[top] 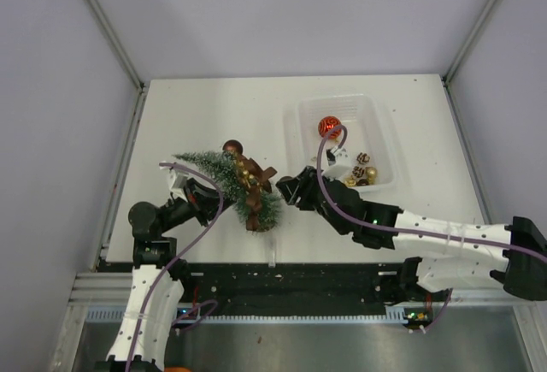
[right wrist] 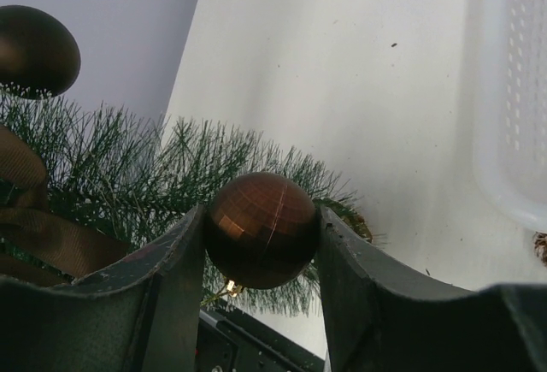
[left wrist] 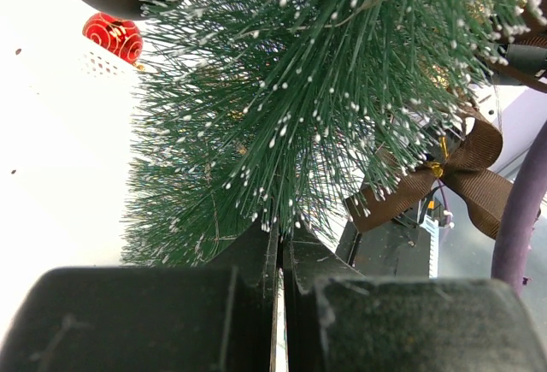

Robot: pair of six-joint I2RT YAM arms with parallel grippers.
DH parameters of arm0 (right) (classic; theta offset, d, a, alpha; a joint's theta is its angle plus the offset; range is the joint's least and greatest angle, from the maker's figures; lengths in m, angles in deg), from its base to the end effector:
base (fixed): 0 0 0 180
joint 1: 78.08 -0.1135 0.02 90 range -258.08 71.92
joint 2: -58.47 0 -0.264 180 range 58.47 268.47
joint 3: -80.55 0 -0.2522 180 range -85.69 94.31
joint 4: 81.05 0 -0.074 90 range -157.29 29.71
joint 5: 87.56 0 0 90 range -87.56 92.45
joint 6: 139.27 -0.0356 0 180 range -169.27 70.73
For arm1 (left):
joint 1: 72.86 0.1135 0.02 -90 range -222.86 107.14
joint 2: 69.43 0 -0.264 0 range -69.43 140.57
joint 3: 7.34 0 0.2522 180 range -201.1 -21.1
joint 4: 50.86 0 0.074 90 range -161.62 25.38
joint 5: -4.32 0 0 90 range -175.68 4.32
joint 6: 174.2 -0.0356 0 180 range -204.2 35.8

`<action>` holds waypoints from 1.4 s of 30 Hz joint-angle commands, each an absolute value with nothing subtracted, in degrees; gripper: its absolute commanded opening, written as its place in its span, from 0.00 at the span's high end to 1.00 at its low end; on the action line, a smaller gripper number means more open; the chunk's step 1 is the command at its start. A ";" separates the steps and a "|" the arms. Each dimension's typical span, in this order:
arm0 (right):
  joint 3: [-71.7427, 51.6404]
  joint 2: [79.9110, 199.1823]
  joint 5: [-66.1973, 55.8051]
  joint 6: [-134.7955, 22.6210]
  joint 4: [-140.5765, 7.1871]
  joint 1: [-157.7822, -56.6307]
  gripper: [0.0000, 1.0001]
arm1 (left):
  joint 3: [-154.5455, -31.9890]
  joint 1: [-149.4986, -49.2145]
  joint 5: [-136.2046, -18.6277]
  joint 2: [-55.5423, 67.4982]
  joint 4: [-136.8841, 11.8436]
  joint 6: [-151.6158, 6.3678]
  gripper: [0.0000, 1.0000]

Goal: Decorate the small christmas tree

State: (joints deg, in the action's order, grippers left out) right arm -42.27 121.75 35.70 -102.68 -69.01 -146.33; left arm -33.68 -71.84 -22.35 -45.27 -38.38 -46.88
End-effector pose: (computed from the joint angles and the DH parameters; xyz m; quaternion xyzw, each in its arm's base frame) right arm 0.1110 0.2256 0.2902 0.0663 0.7911 0.3780 0.4764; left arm 0.1187 -0.0297 0.2539 0.2217 0.6277 -0.5147 0.5403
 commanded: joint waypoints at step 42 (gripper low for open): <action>-30.13 135.55 41.47 -108.60 -71.95 -147.87 1.00 | -33.67 -71.98 -23.63 -45.52 -35.36 -47.03 1.00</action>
State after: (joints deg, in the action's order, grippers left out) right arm -31.38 135.96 43.02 -107.47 -71.91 -146.98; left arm -33.68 -71.84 -22.74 -45.27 -38.93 -46.84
